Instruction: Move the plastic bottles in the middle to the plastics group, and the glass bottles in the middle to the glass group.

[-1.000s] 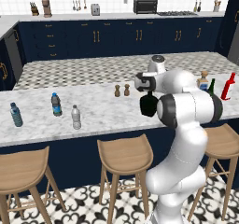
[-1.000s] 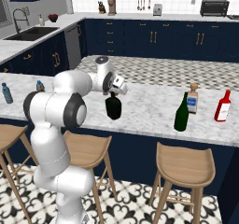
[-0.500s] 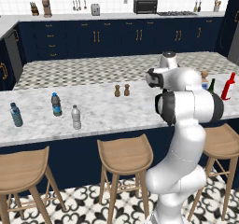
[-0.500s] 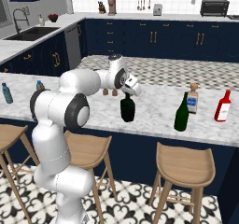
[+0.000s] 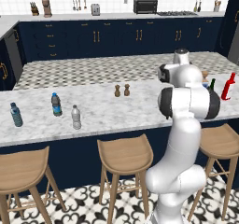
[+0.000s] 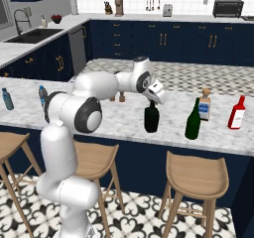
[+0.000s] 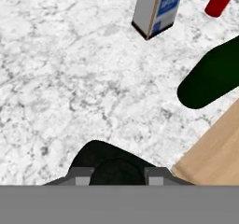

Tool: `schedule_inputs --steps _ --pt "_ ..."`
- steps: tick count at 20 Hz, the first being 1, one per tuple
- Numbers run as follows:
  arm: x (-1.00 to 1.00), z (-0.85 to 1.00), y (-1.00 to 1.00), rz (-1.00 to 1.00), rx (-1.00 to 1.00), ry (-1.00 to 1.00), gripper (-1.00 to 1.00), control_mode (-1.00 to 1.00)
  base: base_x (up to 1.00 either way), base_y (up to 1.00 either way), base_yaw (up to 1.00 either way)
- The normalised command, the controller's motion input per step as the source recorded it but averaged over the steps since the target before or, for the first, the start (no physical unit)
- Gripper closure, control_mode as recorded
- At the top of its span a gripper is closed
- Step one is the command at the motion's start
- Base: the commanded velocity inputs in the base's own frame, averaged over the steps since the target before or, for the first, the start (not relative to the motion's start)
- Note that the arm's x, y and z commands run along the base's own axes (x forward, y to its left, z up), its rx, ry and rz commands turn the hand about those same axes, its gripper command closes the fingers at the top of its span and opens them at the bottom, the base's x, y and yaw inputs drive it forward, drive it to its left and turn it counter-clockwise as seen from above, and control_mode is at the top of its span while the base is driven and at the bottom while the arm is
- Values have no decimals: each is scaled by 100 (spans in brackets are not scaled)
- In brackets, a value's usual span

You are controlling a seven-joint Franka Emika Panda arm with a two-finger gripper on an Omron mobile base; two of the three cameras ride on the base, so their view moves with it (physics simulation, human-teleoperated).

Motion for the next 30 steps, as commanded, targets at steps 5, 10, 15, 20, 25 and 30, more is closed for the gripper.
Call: schedule_inputs --steps 5,10,15,20,25,30 --pt "0 -8 -71 -14 0 0 100 -100 0 0 0" --pt "0 -16 -50 -10 0 0 100 -100 0 0 0" --pt "13 -8 -30 -10 0 0 100 -100 0 0 0" --pt "30 0 -16 -6 0 0 100 -100 0 0 0" --pt "5 0 -25 -6 0 0 100 -100 0 0 0" --pt "0 -8 -10 -2 0 0 100 -100 0 0 0"
